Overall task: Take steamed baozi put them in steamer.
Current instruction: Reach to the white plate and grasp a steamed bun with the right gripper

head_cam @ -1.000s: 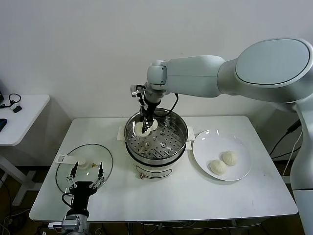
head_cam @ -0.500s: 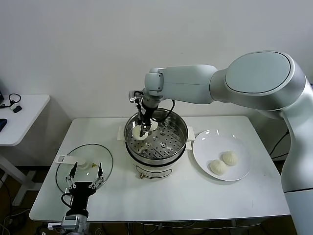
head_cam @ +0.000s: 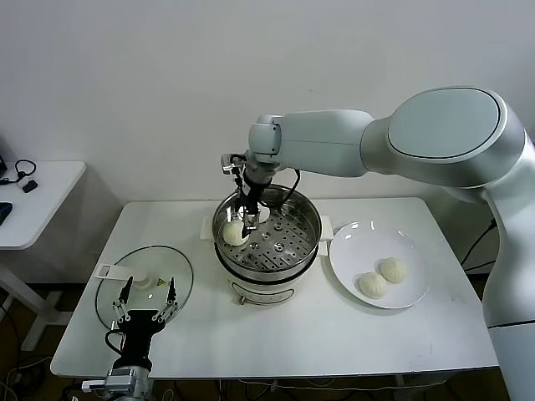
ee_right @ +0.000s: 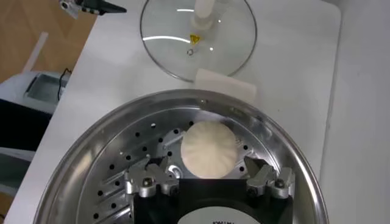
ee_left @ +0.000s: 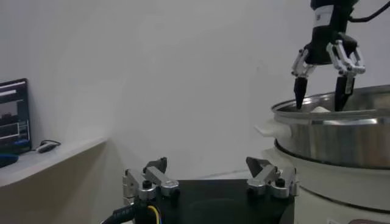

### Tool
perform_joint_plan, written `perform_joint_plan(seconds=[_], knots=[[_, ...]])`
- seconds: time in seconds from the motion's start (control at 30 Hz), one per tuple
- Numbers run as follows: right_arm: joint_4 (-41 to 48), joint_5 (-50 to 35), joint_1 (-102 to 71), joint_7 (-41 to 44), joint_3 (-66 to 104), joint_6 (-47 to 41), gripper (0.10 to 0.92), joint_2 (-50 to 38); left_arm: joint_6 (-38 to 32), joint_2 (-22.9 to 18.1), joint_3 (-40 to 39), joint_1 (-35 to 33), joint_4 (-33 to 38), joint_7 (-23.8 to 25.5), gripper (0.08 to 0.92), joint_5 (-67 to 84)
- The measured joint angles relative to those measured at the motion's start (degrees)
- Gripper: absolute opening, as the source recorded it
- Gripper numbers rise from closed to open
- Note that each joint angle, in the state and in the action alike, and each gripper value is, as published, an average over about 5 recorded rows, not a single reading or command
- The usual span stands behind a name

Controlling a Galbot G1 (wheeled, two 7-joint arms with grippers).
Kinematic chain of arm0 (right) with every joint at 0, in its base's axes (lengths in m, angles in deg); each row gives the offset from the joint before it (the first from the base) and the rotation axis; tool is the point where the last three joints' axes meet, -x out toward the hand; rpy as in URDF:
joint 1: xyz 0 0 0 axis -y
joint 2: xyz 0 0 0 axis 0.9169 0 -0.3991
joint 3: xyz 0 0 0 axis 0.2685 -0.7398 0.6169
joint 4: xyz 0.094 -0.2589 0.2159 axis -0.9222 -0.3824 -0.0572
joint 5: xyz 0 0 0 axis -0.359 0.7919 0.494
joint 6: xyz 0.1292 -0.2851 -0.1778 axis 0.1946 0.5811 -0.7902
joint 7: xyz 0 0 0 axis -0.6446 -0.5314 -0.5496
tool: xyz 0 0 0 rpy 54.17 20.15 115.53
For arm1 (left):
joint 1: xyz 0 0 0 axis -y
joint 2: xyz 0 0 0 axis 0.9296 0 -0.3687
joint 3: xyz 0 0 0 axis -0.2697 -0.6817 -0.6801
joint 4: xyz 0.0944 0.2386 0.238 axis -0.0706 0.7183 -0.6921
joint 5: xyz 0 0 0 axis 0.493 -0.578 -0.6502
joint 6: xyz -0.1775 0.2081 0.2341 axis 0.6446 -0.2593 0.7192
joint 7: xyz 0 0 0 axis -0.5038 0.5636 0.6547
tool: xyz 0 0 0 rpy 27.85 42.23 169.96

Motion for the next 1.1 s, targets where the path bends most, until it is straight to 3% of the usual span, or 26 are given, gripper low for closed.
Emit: perform_joint_plan(seconds=[0.43,1.1], knots=[[-7.50,1.23,7.25,2.44,-3.11,1.14,0.823,-7.03,0.27,-0.32,-0.49,-0.24,0.30,0.03,0.823,-0.56],[-20.79,8.27,17.42,5.83,-10.71,5.08,0.823,-25.26,0.00,-0.27,-0.89,-1.18,0.49,-0.25,0.823,-1.28]])
